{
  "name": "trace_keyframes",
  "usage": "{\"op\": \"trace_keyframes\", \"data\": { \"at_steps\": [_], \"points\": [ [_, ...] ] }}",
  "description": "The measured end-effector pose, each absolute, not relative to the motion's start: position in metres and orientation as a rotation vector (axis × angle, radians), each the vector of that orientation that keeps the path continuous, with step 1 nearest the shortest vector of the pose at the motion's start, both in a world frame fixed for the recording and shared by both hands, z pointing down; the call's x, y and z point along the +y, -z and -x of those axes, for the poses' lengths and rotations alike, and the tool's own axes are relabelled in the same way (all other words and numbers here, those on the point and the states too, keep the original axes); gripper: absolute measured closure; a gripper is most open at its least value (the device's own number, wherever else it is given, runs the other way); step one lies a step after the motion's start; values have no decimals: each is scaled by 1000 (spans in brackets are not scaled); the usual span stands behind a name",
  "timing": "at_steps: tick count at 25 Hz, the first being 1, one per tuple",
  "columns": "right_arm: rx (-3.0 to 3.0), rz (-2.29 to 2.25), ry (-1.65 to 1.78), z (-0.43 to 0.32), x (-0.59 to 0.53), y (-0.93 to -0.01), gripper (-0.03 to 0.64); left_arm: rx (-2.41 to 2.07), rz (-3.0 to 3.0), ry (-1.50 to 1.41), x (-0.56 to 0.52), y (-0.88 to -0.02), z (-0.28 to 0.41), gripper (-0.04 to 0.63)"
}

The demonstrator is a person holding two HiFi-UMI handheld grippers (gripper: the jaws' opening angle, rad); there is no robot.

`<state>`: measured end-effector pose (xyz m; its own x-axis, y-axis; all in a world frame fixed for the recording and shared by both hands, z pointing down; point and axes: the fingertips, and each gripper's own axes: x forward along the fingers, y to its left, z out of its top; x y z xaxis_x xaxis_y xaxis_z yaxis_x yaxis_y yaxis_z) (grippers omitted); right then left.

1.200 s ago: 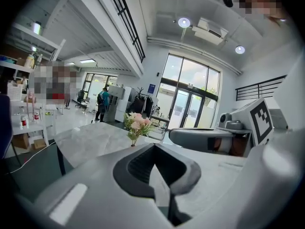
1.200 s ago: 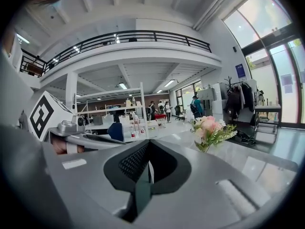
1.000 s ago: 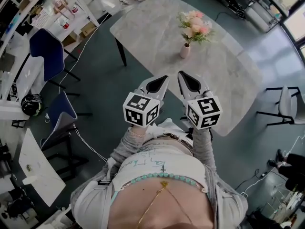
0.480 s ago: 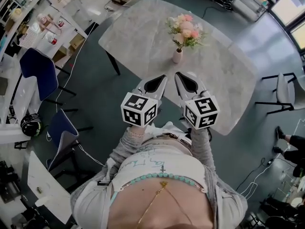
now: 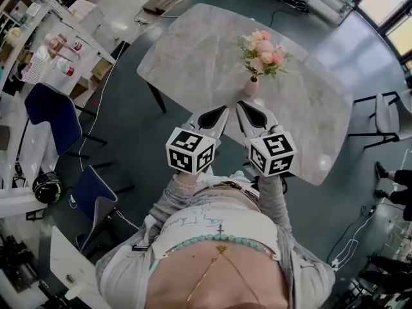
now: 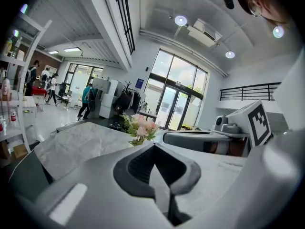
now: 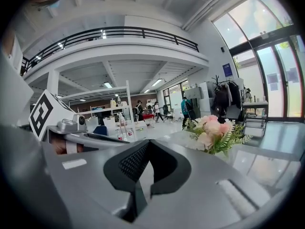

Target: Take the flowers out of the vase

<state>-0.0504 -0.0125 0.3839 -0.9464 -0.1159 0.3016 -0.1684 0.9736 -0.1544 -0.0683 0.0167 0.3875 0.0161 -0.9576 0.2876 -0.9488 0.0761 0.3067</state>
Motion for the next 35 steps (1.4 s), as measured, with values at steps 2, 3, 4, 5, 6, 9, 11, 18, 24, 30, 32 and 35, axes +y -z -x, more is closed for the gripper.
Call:
{"op": "trace_keyframes", "data": {
  "at_steps": [2, 3, 4, 5, 6, 9, 11, 18, 24, 30, 32, 35],
  "points": [
    [-2831, -233, -256, 62, -8, -384, 591, -1927, -1907, 21, 21, -387, 80, 595],
    [-2831, -250, -257, 67, -6, -385, 591, -1917, -1918, 18, 23, -388, 85, 595],
    [-2829, -268, -259, 70, -5, -386, 591, -1906, -1930, 15, 24, -389, 90, 595],
    [-2826, -287, -262, 73, -3, -388, 591, -1896, -1942, 13, 26, -390, 93, 595],
    [-2821, -308, -267, 75, -2, -390, 591, -1884, -1954, 11, 28, -391, 96, 595],
    [-2807, -374, -287, 78, 1, -395, 591, -1839, -1986, 1, 31, -394, 103, 595],
    [-2797, -412, -295, 79, -1, -396, 591, -1807, -2009, -9, 29, -396, 106, 595],
    [-2784, -501, -298, 74, -17, -395, 591, -1736, -2051, -13, 16, -401, 105, 595],
    [-2797, -501, -312, 75, -49, -390, 591, -1743, -2042, -23, -11, -398, 106, 595],
    [-2829, -458, -294, 90, -77, -372, 591, -1765, -2049, -21, -44, -383, 114, 595],
    [-2837, -455, -291, 89, -85, -369, 591, -1767, -2053, -24, -54, -381, 113, 595],
    [-2844, -457, -296, 84, -96, -369, 591, -1758, -2057, -37, -66, -384, 107, 595]
  ]
}}
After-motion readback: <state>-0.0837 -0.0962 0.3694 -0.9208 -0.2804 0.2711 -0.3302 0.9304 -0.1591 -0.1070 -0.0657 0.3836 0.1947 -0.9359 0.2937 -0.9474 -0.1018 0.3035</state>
